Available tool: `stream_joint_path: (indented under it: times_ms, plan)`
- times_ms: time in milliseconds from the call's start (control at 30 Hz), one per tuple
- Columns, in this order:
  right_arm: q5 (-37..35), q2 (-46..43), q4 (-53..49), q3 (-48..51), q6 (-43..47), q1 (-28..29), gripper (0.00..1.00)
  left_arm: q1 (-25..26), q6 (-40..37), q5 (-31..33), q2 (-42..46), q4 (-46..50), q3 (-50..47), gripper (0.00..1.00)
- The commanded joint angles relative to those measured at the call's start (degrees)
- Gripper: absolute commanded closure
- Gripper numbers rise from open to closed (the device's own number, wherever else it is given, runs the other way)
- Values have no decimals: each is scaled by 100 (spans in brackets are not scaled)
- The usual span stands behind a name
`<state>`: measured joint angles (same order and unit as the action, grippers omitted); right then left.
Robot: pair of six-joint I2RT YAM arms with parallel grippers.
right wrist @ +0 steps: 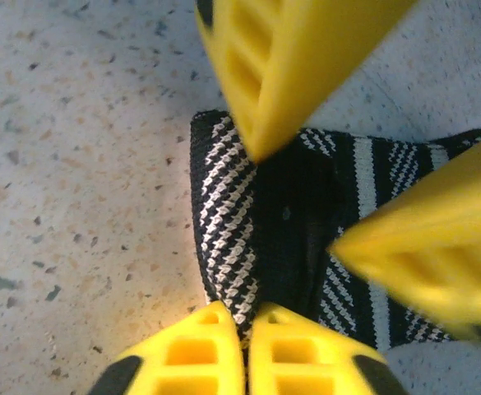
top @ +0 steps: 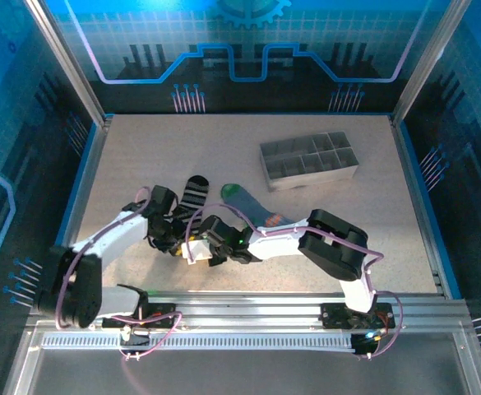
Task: Roll the socks
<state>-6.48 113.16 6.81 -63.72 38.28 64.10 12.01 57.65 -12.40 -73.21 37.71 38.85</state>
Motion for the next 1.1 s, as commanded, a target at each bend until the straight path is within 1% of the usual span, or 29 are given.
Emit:
stream_joint_path:
  times_ms: [0, 67, 300, 433, 533, 667, 800, 867, 933, 1000, 1067]
  plan:
    - [409, 32, -664, -78, -437, -88, 100, -303, 337, 309, 673, 905, 207, 53]
    - [657, 37, -828, -146, -724, -137, 100, -444, 617, 147, 891, 1034, 89, 52]
    - [1367, 234, -1362, -580, -1275, -298, 100, -467, 1674, -373, 1247, 850, -473, 47]
    - [1719, 353, -1575, -805, -1548, -404, 100, -446, 2306, -681, 1382, 113, -948, 45]
    - [1973, 440, -1677, -919, -1716, -465, 100, -385, 2692, -777, 1313, -393, -1171, 43]
    - [2339, 537, -1769, -1063, -1985, -577, 100, -288, 2887, -799, 1080, -759, -1219, 42]
    - [2637, 618, -1866, -1198, -2184, -666, 100, -225, 2957, -757, 874, -786, -1242, 43]
    - [2795, 628, -1871, -1222, -2269, -703, 100, -225, 3012, -690, 837, -961, -1322, 43]
    - [2981, 653, -1875, -1254, -2403, -752, 100, -225, 3053, -652, 745, -1134, -1383, 46]
    - [3184, 672, -1861, -1279, -2534, -800, 100, -225, 2990, -615, 564, -1153, -1365, 53]
    - [3385, 676, -1848, -1307, -2634, -844, 100, -225, 2869, -524, 382, -985, -1300, 62]
